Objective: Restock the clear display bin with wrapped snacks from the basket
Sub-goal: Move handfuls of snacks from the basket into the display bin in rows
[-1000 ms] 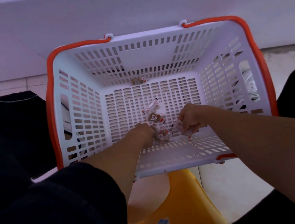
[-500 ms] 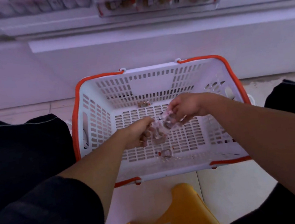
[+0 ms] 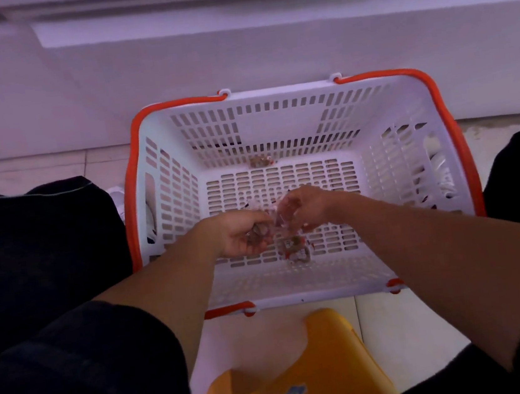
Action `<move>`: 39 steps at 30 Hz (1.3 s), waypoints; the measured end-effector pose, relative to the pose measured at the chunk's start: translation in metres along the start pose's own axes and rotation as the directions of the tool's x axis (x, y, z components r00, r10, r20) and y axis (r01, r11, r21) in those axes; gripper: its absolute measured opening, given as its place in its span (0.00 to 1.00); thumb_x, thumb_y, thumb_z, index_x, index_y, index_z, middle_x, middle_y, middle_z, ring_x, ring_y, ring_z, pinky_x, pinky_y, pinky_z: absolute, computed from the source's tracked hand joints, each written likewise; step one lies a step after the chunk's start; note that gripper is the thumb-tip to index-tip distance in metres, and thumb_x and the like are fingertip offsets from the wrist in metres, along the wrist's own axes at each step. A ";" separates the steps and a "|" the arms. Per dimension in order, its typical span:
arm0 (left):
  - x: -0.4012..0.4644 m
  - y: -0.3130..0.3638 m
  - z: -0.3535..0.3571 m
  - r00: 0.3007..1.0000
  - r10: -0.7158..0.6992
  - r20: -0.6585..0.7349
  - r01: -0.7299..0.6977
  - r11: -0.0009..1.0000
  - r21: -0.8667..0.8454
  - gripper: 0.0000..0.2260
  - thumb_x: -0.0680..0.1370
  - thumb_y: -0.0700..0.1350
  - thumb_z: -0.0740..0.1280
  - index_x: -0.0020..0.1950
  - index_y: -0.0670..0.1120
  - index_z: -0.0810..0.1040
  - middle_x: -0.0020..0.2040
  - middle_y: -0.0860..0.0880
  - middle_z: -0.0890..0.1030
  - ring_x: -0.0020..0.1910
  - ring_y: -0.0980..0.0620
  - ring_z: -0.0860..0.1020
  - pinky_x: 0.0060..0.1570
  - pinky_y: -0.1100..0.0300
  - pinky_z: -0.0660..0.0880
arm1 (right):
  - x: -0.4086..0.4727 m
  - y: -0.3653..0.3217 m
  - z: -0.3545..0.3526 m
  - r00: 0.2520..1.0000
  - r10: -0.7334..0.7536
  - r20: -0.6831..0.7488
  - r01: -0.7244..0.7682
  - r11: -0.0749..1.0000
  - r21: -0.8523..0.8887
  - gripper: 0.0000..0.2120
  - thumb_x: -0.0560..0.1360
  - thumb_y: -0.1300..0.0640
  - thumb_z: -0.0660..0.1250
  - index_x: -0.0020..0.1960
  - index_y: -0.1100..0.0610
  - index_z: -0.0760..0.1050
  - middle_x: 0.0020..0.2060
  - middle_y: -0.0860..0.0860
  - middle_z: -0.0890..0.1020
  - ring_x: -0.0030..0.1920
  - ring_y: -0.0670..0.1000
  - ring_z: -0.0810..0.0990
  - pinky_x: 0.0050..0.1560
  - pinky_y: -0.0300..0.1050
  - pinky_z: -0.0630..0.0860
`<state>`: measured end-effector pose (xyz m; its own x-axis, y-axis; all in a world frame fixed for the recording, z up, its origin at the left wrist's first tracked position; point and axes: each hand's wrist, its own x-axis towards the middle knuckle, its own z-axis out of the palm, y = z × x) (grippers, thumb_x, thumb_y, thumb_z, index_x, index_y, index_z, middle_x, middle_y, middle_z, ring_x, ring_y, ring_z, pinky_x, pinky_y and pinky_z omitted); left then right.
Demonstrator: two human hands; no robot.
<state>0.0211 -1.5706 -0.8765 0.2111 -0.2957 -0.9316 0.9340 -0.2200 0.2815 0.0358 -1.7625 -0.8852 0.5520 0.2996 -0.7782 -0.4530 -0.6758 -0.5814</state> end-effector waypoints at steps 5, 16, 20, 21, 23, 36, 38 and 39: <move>0.008 -0.002 -0.005 0.992 0.049 -0.116 -0.057 0.996 -0.067 0.06 0.80 0.42 0.65 0.45 0.42 0.79 0.37 0.45 0.84 0.36 0.50 0.83 0.43 0.53 0.82 | 0.019 0.026 0.024 0.997 -0.075 0.023 0.069 0.700 -0.711 0.16 0.66 0.54 0.78 0.52 0.57 0.82 0.49 0.56 0.84 0.51 0.58 0.82 0.46 0.44 0.75; -0.026 0.029 0.009 0.951 0.240 -0.195 -0.256 0.965 -0.061 0.28 0.66 0.61 0.78 0.59 0.48 0.78 0.46 0.45 0.86 0.40 0.49 0.86 0.36 0.57 0.81 | -0.023 -0.028 -0.018 0.996 -0.024 0.087 0.023 1.000 0.022 0.05 0.68 0.63 0.78 0.38 0.58 0.83 0.30 0.51 0.84 0.32 0.48 0.82 0.37 0.39 0.79; -0.094 0.086 0.025 0.914 0.363 0.181 -0.382 0.921 0.082 0.27 0.59 0.65 0.78 0.52 0.53 0.84 0.52 0.49 0.86 0.49 0.51 0.85 0.36 0.63 0.79 | -0.093 -0.090 -0.087 0.974 -0.211 0.088 0.187 0.957 0.220 0.09 0.75 0.67 0.70 0.53 0.68 0.76 0.40 0.58 0.84 0.40 0.51 0.84 0.45 0.42 0.83; -0.118 0.102 0.030 0.892 0.371 0.257 -0.418 0.894 0.159 0.23 0.60 0.61 0.80 0.51 0.52 0.85 0.54 0.48 0.85 0.53 0.50 0.84 0.34 0.64 0.78 | -0.113 -0.104 -0.098 0.964 -0.260 0.048 0.243 0.944 0.223 0.11 0.74 0.67 0.71 0.55 0.66 0.74 0.41 0.60 0.84 0.40 0.53 0.84 0.45 0.44 0.83; -0.167 0.132 0.043 0.865 0.378 0.330 -0.480 0.814 0.327 0.16 0.64 0.53 0.80 0.49 0.52 0.85 0.54 0.48 0.85 0.56 0.50 0.83 0.32 0.68 0.76 | -0.153 -0.130 -0.115 0.935 -0.350 -0.048 0.354 0.926 0.134 0.11 0.72 0.68 0.72 0.50 0.62 0.73 0.38 0.61 0.84 0.36 0.53 0.84 0.39 0.44 0.83; -0.324 0.187 0.093 0.634 0.683 0.363 -0.766 0.488 0.419 0.15 0.69 0.34 0.76 0.48 0.52 0.86 0.48 0.48 0.83 0.46 0.55 0.79 0.34 0.65 0.78 | -0.276 -0.210 -0.118 0.364 -0.854 -0.372 0.580 0.520 -0.627 0.29 0.78 0.59 0.67 0.77 0.53 0.62 0.73 0.45 0.68 0.72 0.38 0.66 0.72 0.35 0.62; -0.327 0.192 0.091 0.633 0.692 0.346 -0.763 0.480 0.433 0.15 0.67 0.31 0.76 0.44 0.51 0.86 0.45 0.47 0.82 0.45 0.53 0.79 0.36 0.63 0.79 | -0.277 -0.219 -0.121 0.335 -0.875 -0.349 0.558 0.483 -0.675 0.29 0.77 0.61 0.69 0.76 0.55 0.64 0.74 0.45 0.65 0.74 0.38 0.61 0.73 0.30 0.56; -0.328 0.194 0.090 0.628 0.702 0.337 -0.760 0.461 0.458 0.15 0.67 0.29 0.76 0.42 0.50 0.86 0.42 0.47 0.82 0.42 0.54 0.81 0.36 0.63 0.79 | -0.279 -0.223 -0.125 0.325 -0.881 -0.343 0.551 0.472 -0.688 0.30 0.76 0.61 0.70 0.76 0.56 0.64 0.73 0.44 0.64 0.73 0.38 0.61 0.72 0.29 0.56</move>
<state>0.1073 -1.5996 -0.4956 0.6908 -0.6531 -0.3103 0.1380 -0.3021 0.9432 0.0700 -1.7796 -0.5092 0.8191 0.4616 0.3406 0.5723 -0.6170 -0.5401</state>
